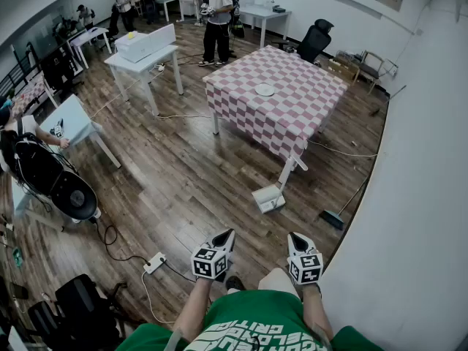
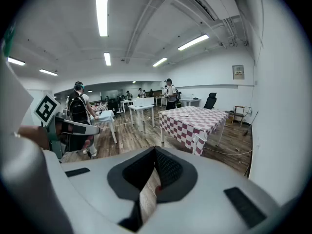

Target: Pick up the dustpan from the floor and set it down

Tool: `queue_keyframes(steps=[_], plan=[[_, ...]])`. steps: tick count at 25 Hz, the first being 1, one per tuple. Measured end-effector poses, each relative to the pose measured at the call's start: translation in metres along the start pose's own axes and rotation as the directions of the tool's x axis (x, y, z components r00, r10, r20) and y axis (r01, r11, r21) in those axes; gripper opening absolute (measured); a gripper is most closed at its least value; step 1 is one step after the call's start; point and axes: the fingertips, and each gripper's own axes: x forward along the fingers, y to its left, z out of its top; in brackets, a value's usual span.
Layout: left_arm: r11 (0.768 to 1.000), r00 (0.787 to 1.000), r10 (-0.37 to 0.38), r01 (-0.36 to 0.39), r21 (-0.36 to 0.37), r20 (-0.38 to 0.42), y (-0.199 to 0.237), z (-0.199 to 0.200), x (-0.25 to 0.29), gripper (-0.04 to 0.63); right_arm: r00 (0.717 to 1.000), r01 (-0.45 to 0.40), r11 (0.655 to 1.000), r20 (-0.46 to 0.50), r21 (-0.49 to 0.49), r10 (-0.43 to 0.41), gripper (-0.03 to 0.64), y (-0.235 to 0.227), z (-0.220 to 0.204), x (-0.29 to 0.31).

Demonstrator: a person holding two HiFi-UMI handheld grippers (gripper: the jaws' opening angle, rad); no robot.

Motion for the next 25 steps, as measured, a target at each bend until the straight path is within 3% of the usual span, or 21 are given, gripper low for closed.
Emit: queue_keyframes(steps=[17,25], plan=[[0.996,0.995,-0.081,0.083,0.038,-0.063,-0.021,-0.002,0.039,-0.006,0.994,0.1,0.99,0.027,0.098,-0.104,0.008,-0.042,-0.005,-0.011],[0.998,0.996,-0.037,0.04,0.038,-0.086,-0.011,0.005,0.073,-0.006,0.997,0.066,0.99,0.019,0.122,-0.069,0.008,-0.074,0.002,0.03]])
